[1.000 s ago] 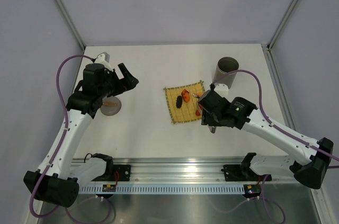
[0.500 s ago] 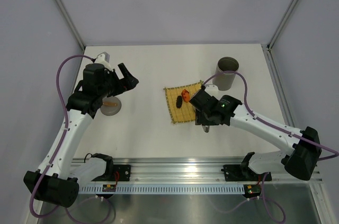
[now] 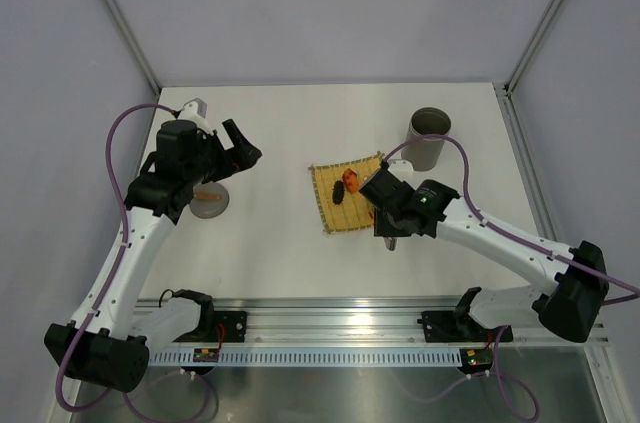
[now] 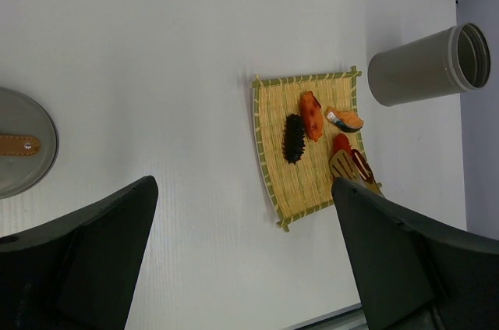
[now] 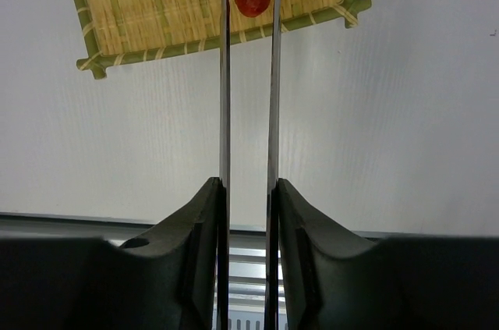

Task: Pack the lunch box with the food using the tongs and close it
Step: Pick up the fake food from the plate, then place the fake food in the packing box.

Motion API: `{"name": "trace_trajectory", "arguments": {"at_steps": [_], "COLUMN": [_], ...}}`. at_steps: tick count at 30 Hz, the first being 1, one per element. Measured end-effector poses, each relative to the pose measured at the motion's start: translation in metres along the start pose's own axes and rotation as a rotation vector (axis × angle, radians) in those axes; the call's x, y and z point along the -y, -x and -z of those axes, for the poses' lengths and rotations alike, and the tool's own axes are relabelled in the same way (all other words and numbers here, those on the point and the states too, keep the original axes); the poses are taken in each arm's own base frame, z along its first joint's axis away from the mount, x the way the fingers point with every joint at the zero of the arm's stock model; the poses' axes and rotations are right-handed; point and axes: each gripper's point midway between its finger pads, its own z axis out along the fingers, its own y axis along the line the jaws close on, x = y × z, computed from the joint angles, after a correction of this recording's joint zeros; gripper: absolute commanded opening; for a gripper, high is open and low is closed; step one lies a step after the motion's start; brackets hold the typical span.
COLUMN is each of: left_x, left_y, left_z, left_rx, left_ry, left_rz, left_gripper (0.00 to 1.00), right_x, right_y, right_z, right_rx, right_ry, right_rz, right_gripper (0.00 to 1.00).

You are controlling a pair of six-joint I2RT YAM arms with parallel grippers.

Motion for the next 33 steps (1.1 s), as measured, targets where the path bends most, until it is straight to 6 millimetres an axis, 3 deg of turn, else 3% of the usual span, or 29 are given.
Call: {"name": "trace_trajectory", "arguments": {"at_steps": [3,6,11,16,21,26,33], "left_x": [0.000,0.000,0.000,0.001,0.001,0.001,0.000], "left_y": [0.000,0.000,0.001,0.001,0.001,0.001,0.001], "left_z": [0.000,0.000,0.001,0.002,0.002,0.002,0.002], "left_rx": [0.001,0.001,0.004,0.005,0.005,0.005,0.005], "left_ry": [0.000,0.000,-0.002,-0.003,-0.002,-0.002,-0.002], "left_rz": [0.000,0.000,-0.001,-0.001,-0.001,-0.002,-0.002], "left_gripper": [0.98,0.98,0.98,0.98,0.98,0.98,0.98], "right_x": [0.003,0.000,0.000,0.024,0.067,0.102,0.112], "right_y": [0.004,0.022,0.070,0.124,0.165,0.186,0.193], "right_z": [0.012,0.032,0.065,0.081,0.077,0.055,0.023], "right_rx": [0.015,0.071,0.216,0.330,0.386,0.374,0.314], "right_ry": [0.013,0.043,0.057,0.001,-0.098,-0.183,-0.203], "right_rz": [0.001,-0.009,-0.033,-0.085,-0.149,-0.183,-0.171], "right_gripper": [0.11,0.11,0.11,0.11,0.11,0.11,0.18]}}
